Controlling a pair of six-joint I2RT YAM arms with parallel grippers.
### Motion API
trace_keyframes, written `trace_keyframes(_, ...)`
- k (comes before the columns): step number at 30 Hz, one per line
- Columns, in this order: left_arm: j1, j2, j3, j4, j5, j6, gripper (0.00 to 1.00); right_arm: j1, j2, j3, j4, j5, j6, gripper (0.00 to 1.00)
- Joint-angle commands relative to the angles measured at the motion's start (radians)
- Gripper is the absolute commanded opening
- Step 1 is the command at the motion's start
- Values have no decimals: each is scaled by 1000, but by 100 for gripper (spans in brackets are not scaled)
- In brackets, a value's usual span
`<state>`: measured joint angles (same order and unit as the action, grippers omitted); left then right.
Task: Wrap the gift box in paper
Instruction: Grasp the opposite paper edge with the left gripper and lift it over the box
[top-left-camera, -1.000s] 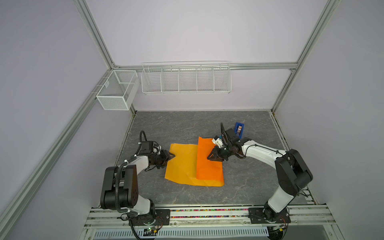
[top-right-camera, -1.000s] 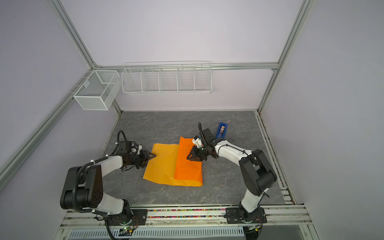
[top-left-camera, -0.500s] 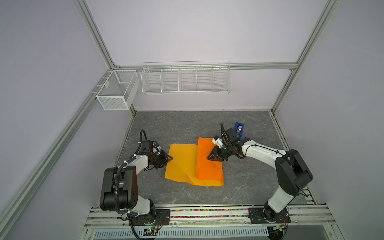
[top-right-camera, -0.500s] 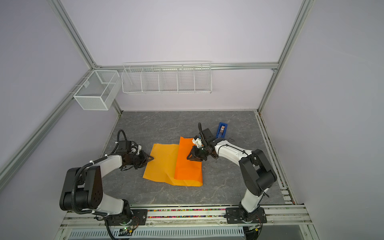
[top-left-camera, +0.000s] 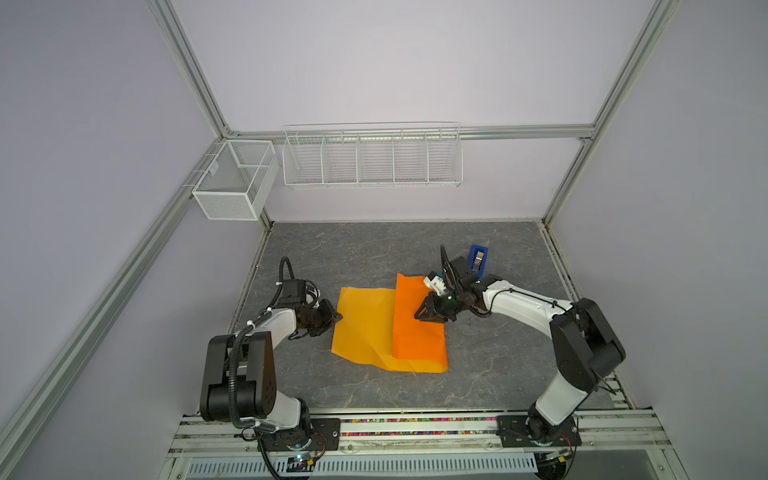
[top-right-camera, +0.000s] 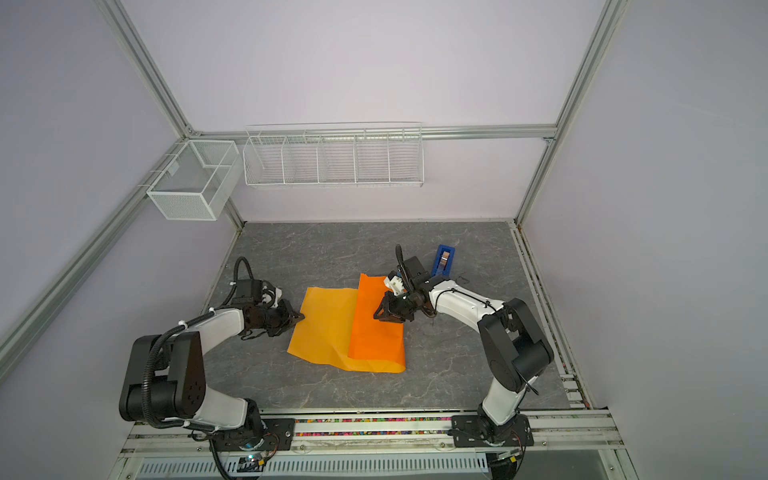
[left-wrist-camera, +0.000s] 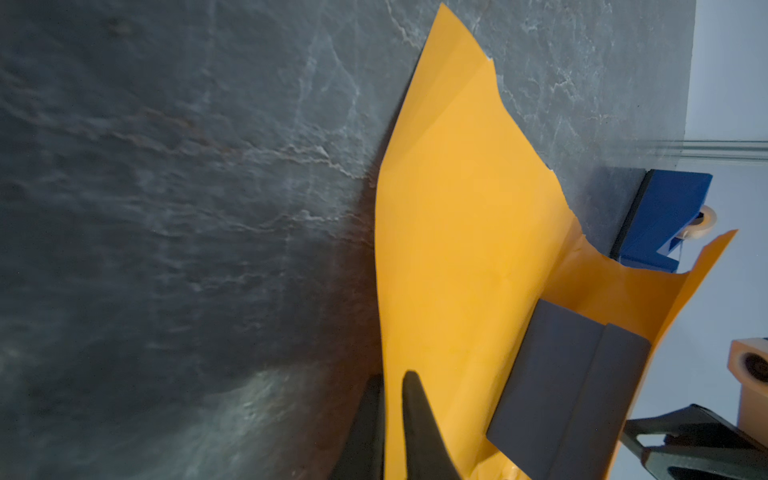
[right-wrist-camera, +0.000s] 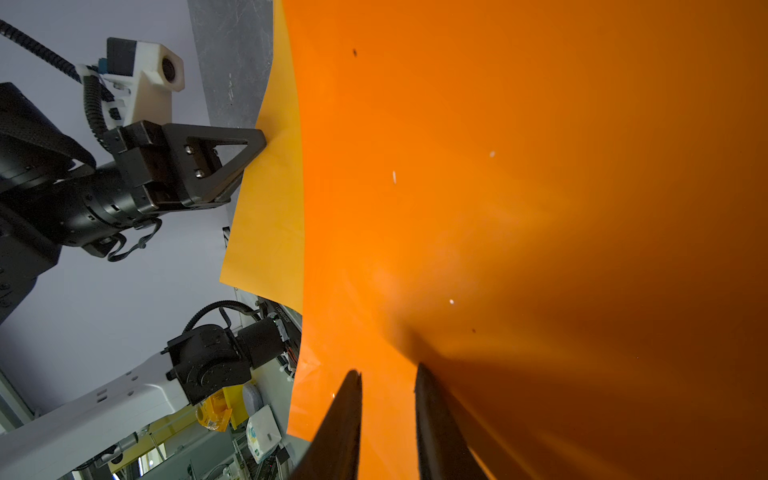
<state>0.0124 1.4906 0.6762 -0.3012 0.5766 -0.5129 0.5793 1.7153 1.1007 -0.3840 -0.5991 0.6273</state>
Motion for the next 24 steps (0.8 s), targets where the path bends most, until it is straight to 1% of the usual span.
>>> trace_keyframes(1,0,-18,18,-3,-1,26,4,13,15,-4,-70,37,-16,26)
trace_keyframes(3,-14,-33,22,-8,-5,38,0,15,15,-4,-70,37,-15,27)
trace_keyframes(11,-124,-147,25,7,-26,24,0,26,15,-5,-71,38,-14,26)
trace_keyframes(19,-248,-227,84,-26,-16,7,0,33,17,-7,-68,37,-14,26)
trace_keyframes(24,-323,-234,125,-28,-30,-54,0,34,17,-10,-65,36,-14,26)
